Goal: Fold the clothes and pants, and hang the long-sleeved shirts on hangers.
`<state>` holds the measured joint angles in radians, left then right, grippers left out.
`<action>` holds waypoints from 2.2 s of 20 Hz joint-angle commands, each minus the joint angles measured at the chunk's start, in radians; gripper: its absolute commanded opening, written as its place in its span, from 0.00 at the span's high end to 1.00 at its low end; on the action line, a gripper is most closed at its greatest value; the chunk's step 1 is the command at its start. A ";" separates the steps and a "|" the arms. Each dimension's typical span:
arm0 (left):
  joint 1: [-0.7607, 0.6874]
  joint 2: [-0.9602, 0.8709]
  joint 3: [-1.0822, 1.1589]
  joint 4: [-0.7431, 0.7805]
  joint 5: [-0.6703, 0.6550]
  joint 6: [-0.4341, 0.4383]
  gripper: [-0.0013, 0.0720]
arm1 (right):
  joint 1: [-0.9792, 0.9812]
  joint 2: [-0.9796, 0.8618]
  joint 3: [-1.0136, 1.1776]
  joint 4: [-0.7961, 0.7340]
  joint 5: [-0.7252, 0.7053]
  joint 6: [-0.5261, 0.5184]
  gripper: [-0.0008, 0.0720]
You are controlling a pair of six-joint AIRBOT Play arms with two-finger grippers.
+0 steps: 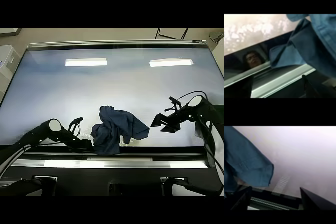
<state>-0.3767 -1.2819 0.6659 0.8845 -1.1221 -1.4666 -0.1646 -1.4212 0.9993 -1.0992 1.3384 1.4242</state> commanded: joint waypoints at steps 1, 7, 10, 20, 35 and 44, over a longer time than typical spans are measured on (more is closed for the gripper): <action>-0.039 0.000 -0.039 -0.052 0.150 0.001 0.00 | 0.001 -0.018 -0.002 0.016 -0.003 -0.001 0.02; -0.100 -0.055 -0.039 -0.097 0.203 -0.013 0.35 | 0.001 -0.018 -0.002 0.019 0.006 0.000 0.02; -0.119 -0.063 -0.038 -0.096 0.207 -0.024 0.94 | 0.001 -0.018 -0.003 0.018 0.009 0.000 0.02; -0.115 0.058 -0.037 -0.088 0.207 -0.025 0.95 | 0.017 -0.060 -0.147 0.265 -0.161 -0.056 0.04; 0.325 0.432 0.934 0.377 0.147 -0.240 0.95 | -0.064 0.340 0.604 0.076 -0.306 -0.056 0.94; 0.556 0.569 1.049 0.378 0.227 -0.237 0.95 | -0.102 0.613 0.660 -0.220 -0.029 0.069 0.94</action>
<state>0.1379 -0.7395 1.6909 1.2552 -0.9627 -1.7020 -0.2604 -0.8513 1.6463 -1.2301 1.1622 1.4452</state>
